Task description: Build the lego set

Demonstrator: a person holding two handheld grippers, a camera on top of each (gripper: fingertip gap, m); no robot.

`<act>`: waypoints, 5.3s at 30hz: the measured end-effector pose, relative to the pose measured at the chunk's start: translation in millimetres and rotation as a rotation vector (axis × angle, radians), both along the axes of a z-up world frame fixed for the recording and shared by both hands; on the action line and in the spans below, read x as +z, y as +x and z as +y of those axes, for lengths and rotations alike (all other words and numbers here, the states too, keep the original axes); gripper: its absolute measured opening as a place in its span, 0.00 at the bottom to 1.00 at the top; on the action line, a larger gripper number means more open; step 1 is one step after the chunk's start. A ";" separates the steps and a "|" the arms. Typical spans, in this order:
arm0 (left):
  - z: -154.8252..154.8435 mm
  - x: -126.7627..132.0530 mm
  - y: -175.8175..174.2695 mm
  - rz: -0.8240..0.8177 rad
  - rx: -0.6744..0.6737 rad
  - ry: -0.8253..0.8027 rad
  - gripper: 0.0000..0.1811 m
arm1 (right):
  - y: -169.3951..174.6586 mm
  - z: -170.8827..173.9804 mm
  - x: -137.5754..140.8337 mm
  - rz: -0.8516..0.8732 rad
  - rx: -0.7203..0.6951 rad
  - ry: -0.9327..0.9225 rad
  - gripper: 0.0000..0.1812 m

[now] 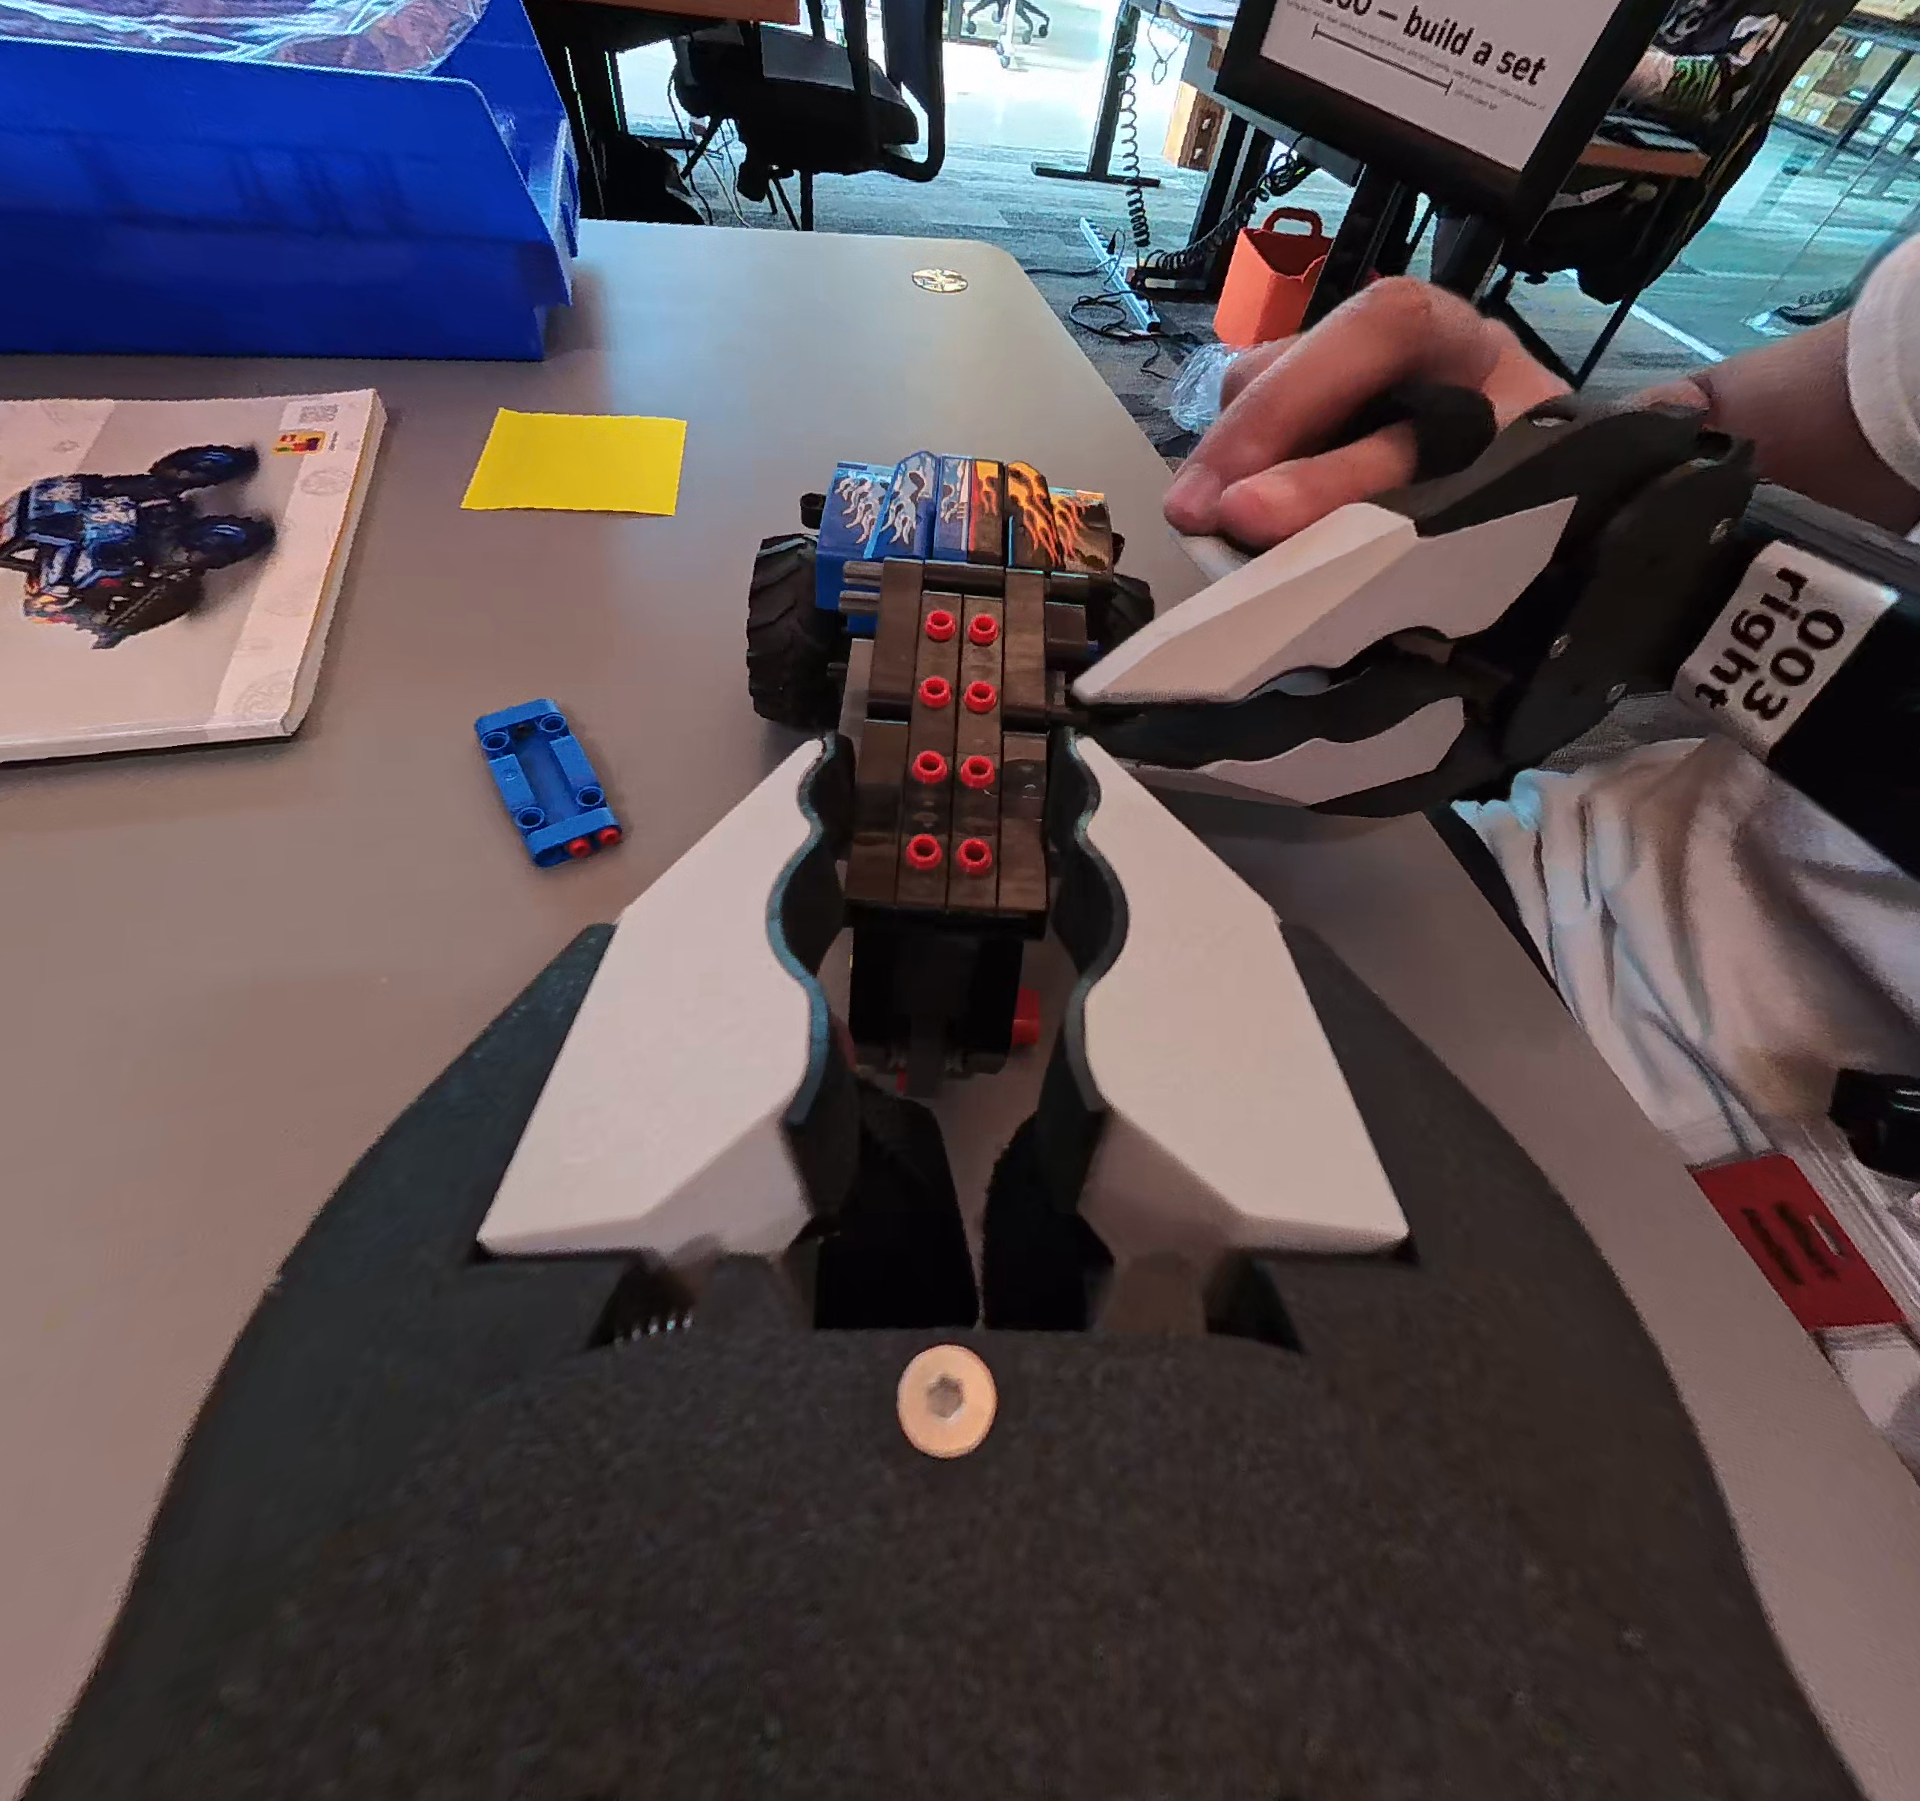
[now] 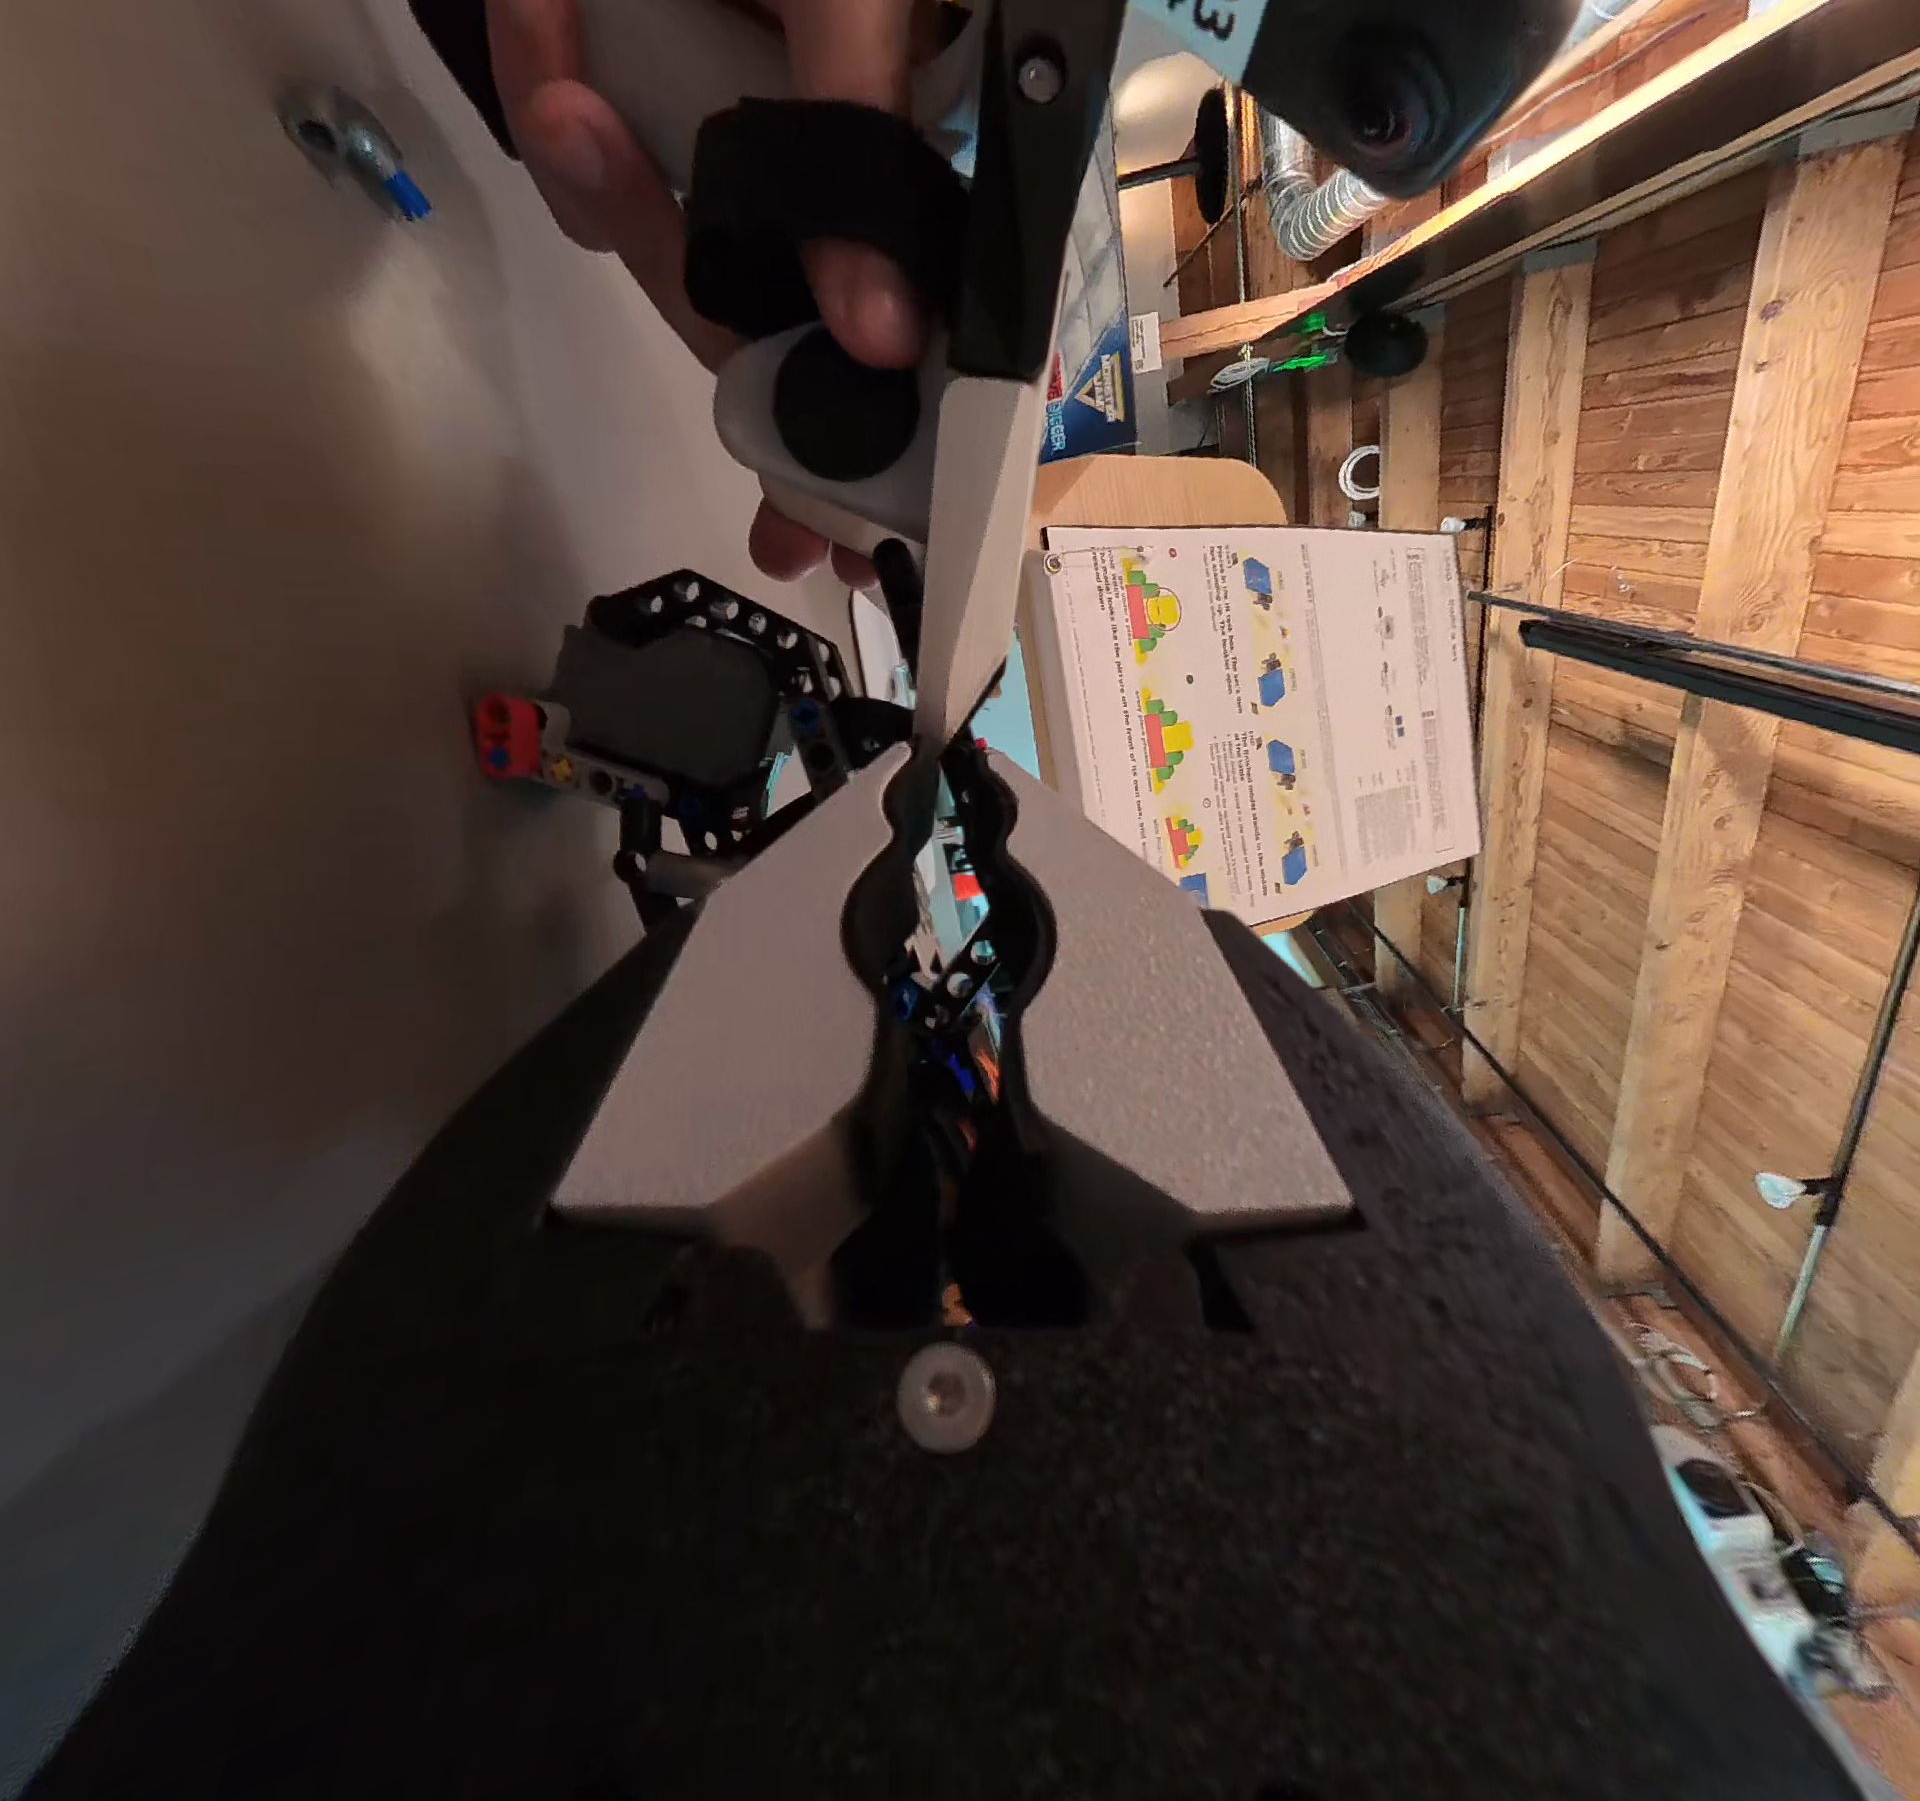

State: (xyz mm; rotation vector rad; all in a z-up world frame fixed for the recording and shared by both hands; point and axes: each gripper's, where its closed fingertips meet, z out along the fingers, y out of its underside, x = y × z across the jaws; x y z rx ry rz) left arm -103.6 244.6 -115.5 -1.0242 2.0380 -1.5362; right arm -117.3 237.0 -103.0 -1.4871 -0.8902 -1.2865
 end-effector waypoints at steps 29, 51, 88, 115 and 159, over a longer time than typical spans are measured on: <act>2.5 -1.5 6.2 -0.068 0.054 0.117 0.20 | -4.7 -6.7 6.0 -0.077 0.099 -0.303 0.00; -41.0 2.6 -15.5 -0.550 0.185 0.578 0.20 | -24.5 -40.8 -14.2 2.532 0.330 -0.057 0.08; -27.9 -43.4 -7.6 -0.629 0.228 1.156 0.19 | 19.5 -89.4 4.5 1.175 -0.016 0.011 0.25; -20.7 -64.6 -24.6 -0.059 0.014 0.552 0.14 | 61.1 -100.2 -31.0 1.075 -0.126 0.042 0.44; -29.5 -65.8 -43.8 -0.058 -0.145 0.518 0.06 | 50.4 -63.3 -47.4 1.020 0.113 -0.272 0.45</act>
